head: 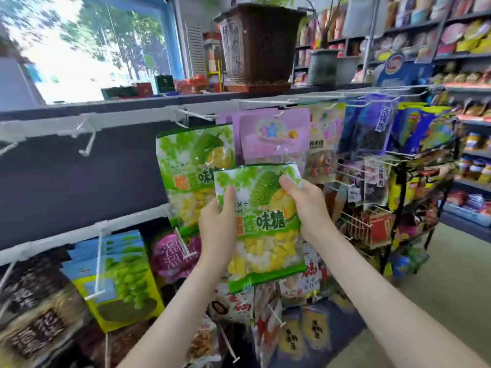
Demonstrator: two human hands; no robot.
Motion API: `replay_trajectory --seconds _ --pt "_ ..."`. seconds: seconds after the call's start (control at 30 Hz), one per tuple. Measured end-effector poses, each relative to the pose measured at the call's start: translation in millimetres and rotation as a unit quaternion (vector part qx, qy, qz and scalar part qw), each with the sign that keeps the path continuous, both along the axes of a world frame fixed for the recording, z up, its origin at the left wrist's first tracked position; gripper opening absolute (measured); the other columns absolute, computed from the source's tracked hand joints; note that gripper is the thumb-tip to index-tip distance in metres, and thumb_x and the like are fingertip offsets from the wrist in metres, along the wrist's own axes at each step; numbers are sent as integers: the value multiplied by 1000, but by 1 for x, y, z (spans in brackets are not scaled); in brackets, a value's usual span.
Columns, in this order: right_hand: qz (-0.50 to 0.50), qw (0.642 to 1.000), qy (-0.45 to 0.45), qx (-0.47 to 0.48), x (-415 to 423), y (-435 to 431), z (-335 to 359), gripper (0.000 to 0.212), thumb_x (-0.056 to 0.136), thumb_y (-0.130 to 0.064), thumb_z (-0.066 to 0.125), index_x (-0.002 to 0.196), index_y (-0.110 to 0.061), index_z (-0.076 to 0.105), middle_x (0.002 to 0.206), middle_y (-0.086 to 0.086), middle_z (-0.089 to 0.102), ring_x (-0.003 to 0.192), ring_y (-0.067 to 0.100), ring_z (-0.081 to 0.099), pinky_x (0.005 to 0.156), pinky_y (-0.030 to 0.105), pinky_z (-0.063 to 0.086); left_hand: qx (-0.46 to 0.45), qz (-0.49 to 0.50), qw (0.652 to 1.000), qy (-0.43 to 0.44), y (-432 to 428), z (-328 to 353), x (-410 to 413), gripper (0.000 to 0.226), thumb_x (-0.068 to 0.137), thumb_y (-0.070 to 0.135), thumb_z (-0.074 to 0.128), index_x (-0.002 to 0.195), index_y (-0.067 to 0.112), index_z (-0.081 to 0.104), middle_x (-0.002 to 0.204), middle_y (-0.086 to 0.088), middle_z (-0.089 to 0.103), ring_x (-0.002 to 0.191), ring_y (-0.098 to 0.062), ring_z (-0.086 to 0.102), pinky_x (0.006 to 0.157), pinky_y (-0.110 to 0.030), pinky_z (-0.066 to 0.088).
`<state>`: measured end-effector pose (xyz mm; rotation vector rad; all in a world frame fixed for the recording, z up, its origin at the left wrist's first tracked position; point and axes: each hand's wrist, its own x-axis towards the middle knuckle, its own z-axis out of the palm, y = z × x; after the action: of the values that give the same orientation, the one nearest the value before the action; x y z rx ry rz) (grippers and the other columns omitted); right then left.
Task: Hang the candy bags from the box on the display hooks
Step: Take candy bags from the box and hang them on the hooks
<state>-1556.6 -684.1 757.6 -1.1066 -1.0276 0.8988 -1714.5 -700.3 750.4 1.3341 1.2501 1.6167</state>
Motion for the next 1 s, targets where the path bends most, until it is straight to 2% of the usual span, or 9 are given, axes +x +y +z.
replay_trajectory --seconds 0.07,0.2,0.33,0.43,0.53,0.63,0.7,0.8,1.0 --pt "18 1000 -1 12 -13 12 11 41 78 -43 70 84 -3 64 87 11 69 89 28 65 92 47 47 26 26 999 28 0 13 -14 48 96 42 48 63 17 25 59 0 21 55 -15 26 54 -30 23" --pt "36 999 -4 37 -41 32 36 51 84 -32 69 96 17 55 76 16 65 74 29 62 86 49 49 54 86 993 62 8 37 -41 53 96 39 49 58 17 21 54 1 22 52 -16 24 54 -33 21" --pt "48 997 -23 56 -61 42 57 71 68 -51 72 93 13 53 78 18 63 72 30 62 86 54 49 67 125 985 99 19 54 -61 57 93 44 54 56 15 21 52 2 21 48 -12 21 50 -29 19" --pt "51 995 -42 72 -69 52 68 59 75 -46 71 93 9 58 81 20 65 74 33 64 84 52 50 88 139 982 95 25 66 -70 59 91 47 55 55 15 22 49 4 21 44 -10 21 43 -23 21" --pt "50 995 -58 66 -76 63 70 76 65 -57 71 95 10 54 85 26 64 82 45 63 86 55 49 86 146 980 100 36 72 -77 59 91 49 55 54 14 25 48 3 25 47 -12 24 48 -26 23" --pt "31 996 -61 62 -79 72 68 40 78 -43 70 80 -7 52 75 18 58 67 28 57 72 40 46 80 141 981 106 46 74 -80 57 92 49 54 56 12 30 49 1 32 50 -15 31 53 -33 27" --pt "27 996 -62 61 -81 76 65 31 82 -38 69 80 -11 53 73 15 57 66 22 55 69 35 42 77 145 980 109 50 74 -81 57 92 49 53 57 11 31 49 1 33 50 -15 31 53 -33 26" --pt "22 994 -79 72 -82 82 66 36 76 -46 68 77 -12 57 75 21 65 70 33 62 77 44 50 85 142 981 105 55 73 -82 56 93 50 53 57 11 34 51 -3 38 50 -15 35 53 -32 29" --pt "29 991 -107 80 -84 87 72 38 78 -50 66 67 -14 60 76 17 70 79 39 67 88 56 49 79 147 982 92 59 76 -83 58 93 49 54 54 15 27 48 3 31 48 -13 30 51 -32 27"
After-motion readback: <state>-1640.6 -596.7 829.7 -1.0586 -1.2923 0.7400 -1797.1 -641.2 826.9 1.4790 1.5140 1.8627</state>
